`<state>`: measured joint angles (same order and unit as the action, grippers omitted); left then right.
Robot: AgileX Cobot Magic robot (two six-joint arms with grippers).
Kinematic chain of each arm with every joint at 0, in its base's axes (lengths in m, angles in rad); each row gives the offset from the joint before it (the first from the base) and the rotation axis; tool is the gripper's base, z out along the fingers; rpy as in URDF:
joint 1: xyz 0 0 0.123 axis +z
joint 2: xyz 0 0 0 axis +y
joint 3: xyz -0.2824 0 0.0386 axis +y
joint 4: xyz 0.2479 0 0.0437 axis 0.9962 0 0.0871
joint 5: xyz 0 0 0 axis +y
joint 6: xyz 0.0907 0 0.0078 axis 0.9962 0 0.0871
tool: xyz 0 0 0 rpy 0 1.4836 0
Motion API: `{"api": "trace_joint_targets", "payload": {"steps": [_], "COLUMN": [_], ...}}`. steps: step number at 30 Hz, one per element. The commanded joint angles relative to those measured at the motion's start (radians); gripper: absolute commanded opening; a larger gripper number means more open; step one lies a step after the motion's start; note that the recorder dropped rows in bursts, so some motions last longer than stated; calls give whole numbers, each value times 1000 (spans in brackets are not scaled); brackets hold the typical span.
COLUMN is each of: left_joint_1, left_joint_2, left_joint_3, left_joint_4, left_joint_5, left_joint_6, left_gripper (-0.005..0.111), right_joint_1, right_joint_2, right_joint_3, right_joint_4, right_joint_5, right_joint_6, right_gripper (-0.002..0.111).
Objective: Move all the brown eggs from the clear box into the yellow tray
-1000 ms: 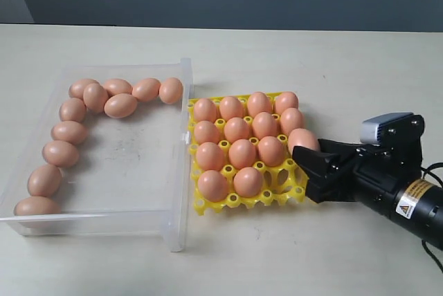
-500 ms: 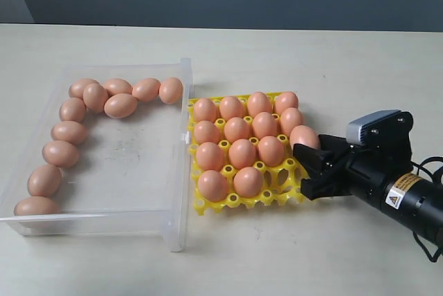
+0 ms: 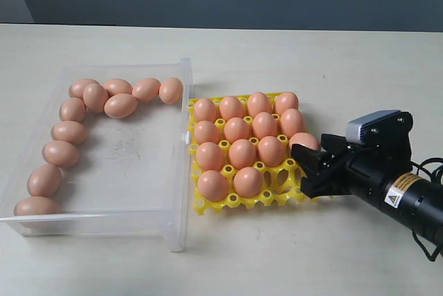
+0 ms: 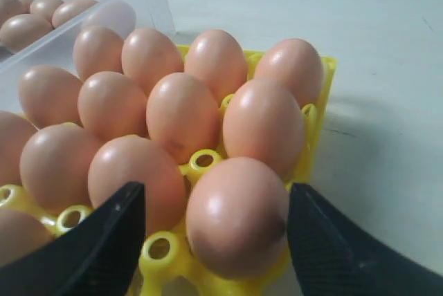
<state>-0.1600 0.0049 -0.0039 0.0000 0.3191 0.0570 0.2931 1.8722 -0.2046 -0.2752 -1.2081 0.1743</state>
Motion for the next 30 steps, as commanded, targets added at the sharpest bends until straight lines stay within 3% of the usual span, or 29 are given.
{"api": "trace_joint_targets", "payload": {"steps": [1, 10, 15, 19, 22, 24, 26, 27, 29, 30], "left_joint_1": [-1, -1, -1, -1, -1, -1, -1, -1, -1, -1], "left_joint_2": [-5, -5, -5, -5, -5, -5, -5, -5, -5, -5], "left_joint_3": [4, 4, 4, 4, 4, 4, 4, 4, 4, 4], "left_joint_4": [0, 0, 0, 0, 0, 0, 0, 0, 0, 0], "left_joint_5": [-10, -10, -10, -10, -10, -10, -10, -10, -10, -10], "left_joint_6": [-3, -3, -3, -3, -3, -3, -3, -3, -3, -3], "left_gripper": [0, 0, 0, 0, 0, 0, 0, 0, 0, 0], "right_joint_1": [-1, -1, -1, -1, -1, -1, -1, -1, 1, 11], "right_joint_2": [2, -182, -263, -272, -372, -477, -564, -600, -597, -587], "right_joint_3": [-4, 34, -2, 0, 0, 0, -14, -42, -61, -61], "right_joint_4": [22, 150, -4, 89, 127, 127, 127, 127, 127, 124], "right_joint_5": [-13, 11, 372, 328, 199, 222, 435, 707, 860, 848], "right_joint_6": [2, 5, 47, 58, 96, 114, 118, 118, 118, 118], "right_gripper": [60, 60, 49, 46, 46, 46, 46, 46, 46, 46]}}
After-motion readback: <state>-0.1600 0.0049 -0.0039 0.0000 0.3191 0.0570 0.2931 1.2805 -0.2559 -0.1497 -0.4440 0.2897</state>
